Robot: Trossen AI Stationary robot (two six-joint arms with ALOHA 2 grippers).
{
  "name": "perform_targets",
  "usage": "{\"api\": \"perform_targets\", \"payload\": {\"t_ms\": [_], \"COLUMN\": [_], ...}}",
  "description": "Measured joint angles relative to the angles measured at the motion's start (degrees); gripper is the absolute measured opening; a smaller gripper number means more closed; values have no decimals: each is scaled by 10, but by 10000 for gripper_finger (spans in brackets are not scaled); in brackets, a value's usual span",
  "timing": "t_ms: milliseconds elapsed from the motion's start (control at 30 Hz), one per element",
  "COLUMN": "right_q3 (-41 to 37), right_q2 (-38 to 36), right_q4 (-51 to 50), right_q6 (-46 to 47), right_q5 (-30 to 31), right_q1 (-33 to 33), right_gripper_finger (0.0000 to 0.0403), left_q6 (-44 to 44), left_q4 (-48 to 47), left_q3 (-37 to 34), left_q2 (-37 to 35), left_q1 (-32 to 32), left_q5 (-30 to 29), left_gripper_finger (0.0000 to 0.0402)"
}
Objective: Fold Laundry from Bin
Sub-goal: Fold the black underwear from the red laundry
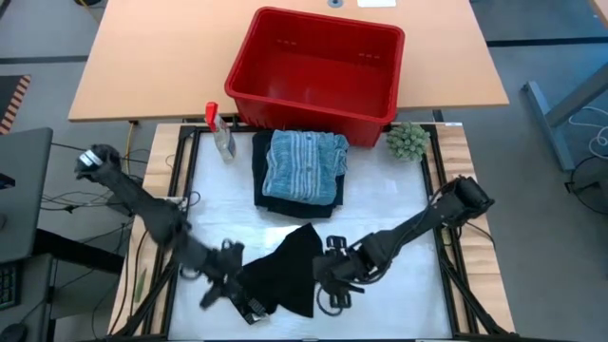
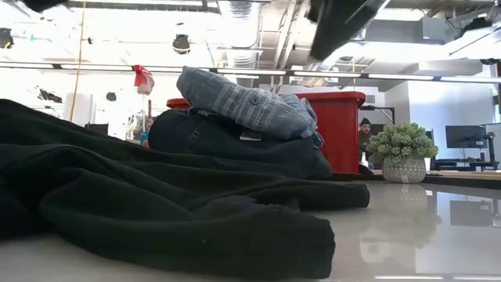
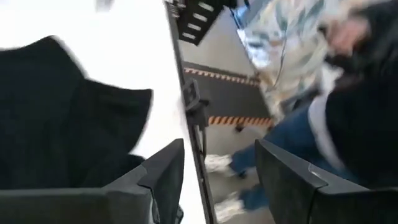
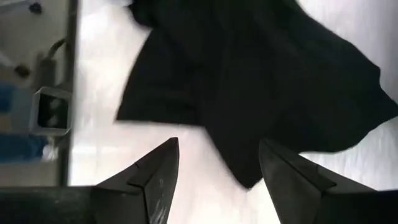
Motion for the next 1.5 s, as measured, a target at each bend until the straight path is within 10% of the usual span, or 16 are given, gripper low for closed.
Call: {"api": "perform_targets", "payload": {"t_ms": [267,600,1500], "right_q3": [-22,-22,-22], "right_q2": [0,0,0], "right_q4": [36,37,44], "right_q6": [-13,-22,-6], "right_q5": [-2,-36,-53], "right_q1": [-7,-4,16], "right_gripper_finger": [248,248,248], "left_q6": [140,171,176], "left_q4": [-140,-262,-432], "left_q3": [161,273,315], "left_q2": [195,362,383], "left_q1": [-82,-83,-76], "left_q5": [-134,-127,-153], "left_gripper_finger": [173,173,173]}}
